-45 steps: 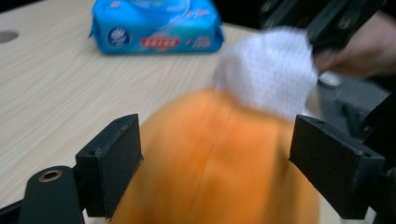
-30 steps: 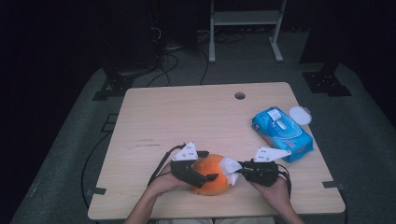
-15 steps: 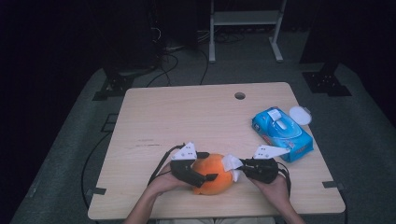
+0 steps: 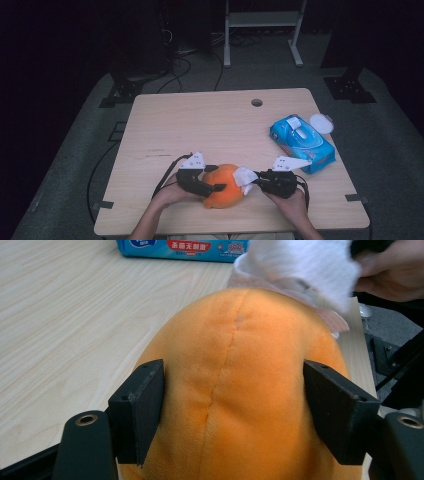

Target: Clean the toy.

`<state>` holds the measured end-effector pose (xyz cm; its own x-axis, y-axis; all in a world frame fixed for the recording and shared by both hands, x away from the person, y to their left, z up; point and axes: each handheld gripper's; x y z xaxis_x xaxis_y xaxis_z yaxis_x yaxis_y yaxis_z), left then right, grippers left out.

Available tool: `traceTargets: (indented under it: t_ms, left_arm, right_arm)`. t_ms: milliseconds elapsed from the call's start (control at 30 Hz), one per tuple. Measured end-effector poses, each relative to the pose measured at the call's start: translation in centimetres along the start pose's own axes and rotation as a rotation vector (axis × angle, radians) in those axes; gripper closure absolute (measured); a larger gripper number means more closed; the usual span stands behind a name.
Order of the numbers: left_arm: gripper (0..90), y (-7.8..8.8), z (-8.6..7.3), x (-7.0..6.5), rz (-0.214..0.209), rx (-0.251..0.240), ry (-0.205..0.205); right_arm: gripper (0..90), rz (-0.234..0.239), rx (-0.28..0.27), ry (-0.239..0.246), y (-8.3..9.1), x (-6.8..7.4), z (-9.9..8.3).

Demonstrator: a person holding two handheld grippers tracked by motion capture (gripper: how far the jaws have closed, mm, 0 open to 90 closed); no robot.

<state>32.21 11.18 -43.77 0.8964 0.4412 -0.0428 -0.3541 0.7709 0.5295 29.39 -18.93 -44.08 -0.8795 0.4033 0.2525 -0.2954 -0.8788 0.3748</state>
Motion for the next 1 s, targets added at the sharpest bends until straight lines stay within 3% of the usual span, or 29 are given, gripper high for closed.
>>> traceTargets:
  t_ms: [133,233,333,433,533,700,767,800,867,933,967,1000]
  left_arm:
    - [28.3,-0.1,-0.1,-0.1,0.007,-0.009,0.004]
    - [28.2,-0.3,-0.3,-0.3,0.003,-0.016,0.005]
    - [28.2,-0.3,-0.1,-0.4,0.003,-0.011,0.005]
    - [28.2,-0.3,-0.1,-0.5,0.005,-0.01,0.007]
    - [28.1,-0.4,-0.1,-0.5,0.002,-0.012,0.009]
    - [24.4,-0.4,0.0,-0.7,-0.02,-0.028,0.013]
    - [16.7,-0.3,0.3,-0.6,-0.029,-0.06,0.029]
    - [11.6,-0.3,0.4,-0.6,-0.018,-0.067,0.035]
    - [7.2,-0.6,0.5,-0.4,0.043,-0.043,0.044]
    - [5.7,-1.3,0.3,-0.6,0.045,-0.009,0.067]
    - [7.2,-1.6,0.2,-0.8,0.052,0.004,0.061]
    - [11.7,-1.8,0.4,-1.3,0.06,0.007,0.028]
  right_arm:
    - [80.8,-0.003,-0.008,-0.052,0.0,-0.3,-0.2]
    - [80.7,0.043,-0.046,-0.005,-0.2,1.1,0.8]
    - [80.8,0.027,-0.019,0.038,-0.6,1.4,0.9]
    - [80.8,-0.035,0.014,-0.002,-0.1,-0.2,0.0]
    - [80.8,-0.043,0.009,-0.061,0.4,-0.9,-0.6]
    - [80.6,0.009,-0.021,0.032,-0.4,1.1,0.9]
    - [80.6,0.011,-0.013,0.016,-0.5,0.8,0.6]
    - [80.6,0.009,-0.016,-0.001,-0.4,0.4,0.3]
    - [80.6,-0.013,-0.01,-0.028,0.0,-0.4,-0.1]
    - [80.6,-0.005,-0.031,-0.064,0.3,-0.9,-0.3]
    - [80.6,-0.006,-0.029,-0.065,0.4,-1.0,-0.3]
    - [80.5,-0.008,-0.027,-0.065,0.3,-0.9,-0.3]
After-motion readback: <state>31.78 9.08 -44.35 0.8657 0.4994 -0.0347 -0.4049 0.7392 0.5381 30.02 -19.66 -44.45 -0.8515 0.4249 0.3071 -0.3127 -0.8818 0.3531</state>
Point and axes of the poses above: each handheld gripper's, and its own axes: y roughly backward along the jaws, z roughly out of its top, x roughly to its left, and after that the axes turned 8 degrees about z, right-handed
